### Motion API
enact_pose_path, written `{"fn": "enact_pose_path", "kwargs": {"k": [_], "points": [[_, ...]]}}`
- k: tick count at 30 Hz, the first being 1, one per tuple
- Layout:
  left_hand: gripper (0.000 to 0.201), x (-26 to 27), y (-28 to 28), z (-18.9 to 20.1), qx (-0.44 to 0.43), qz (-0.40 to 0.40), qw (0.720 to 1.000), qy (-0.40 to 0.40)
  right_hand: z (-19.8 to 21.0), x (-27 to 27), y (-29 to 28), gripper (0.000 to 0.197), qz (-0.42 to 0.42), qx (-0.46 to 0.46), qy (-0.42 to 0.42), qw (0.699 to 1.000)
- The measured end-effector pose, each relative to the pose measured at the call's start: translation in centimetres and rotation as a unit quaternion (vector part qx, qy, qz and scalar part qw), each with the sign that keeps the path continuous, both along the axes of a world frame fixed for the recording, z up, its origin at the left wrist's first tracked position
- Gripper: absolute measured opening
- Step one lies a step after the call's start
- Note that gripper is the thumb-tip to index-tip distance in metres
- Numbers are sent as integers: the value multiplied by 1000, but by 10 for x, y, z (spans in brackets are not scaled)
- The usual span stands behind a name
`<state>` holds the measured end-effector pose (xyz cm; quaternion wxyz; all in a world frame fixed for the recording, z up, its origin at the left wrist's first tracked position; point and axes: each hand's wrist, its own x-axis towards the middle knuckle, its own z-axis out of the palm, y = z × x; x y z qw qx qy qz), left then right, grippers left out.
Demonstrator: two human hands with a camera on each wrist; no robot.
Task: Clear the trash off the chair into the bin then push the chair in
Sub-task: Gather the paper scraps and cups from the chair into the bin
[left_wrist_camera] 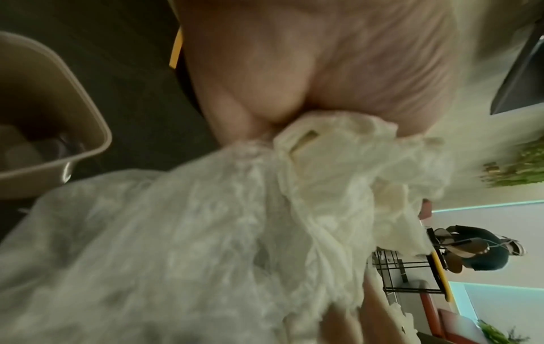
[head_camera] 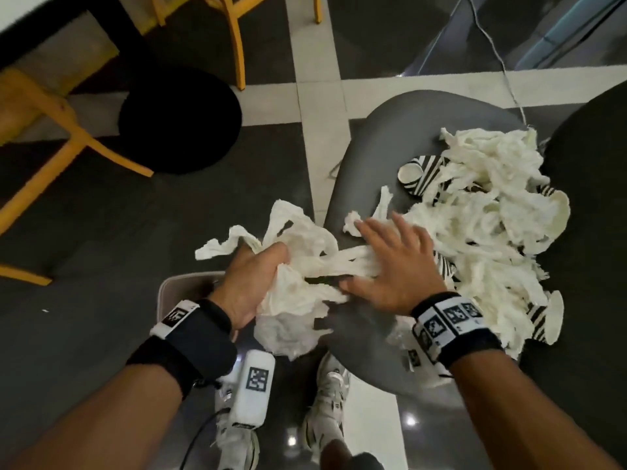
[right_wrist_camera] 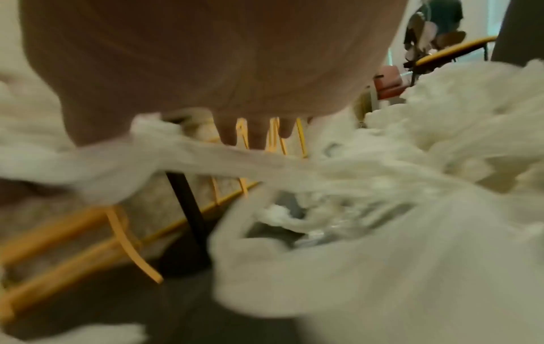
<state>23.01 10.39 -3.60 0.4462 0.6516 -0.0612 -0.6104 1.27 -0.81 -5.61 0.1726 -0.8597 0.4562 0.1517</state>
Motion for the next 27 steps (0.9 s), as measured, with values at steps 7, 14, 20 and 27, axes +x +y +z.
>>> {"fn": "enact_pose_path", "kwargs": {"k": [7, 14, 20, 27], "points": [[32, 42, 38, -3, 27, 15, 993, -112, -23, 9, 12, 25, -119, 78, -64, 988], [33, 54, 88, -32, 26, -1, 998, -52, -7, 140, 97, 23, -168, 216, -358, 893], [27, 84, 135, -64, -11, 176, 983, 53, -38, 221, 164, 34, -305, 466, -379, 739], [32, 129, 184, -121, 55, 212, 975, 18, -112, 240, 211, 34, -234, 473, -313, 789]]}}
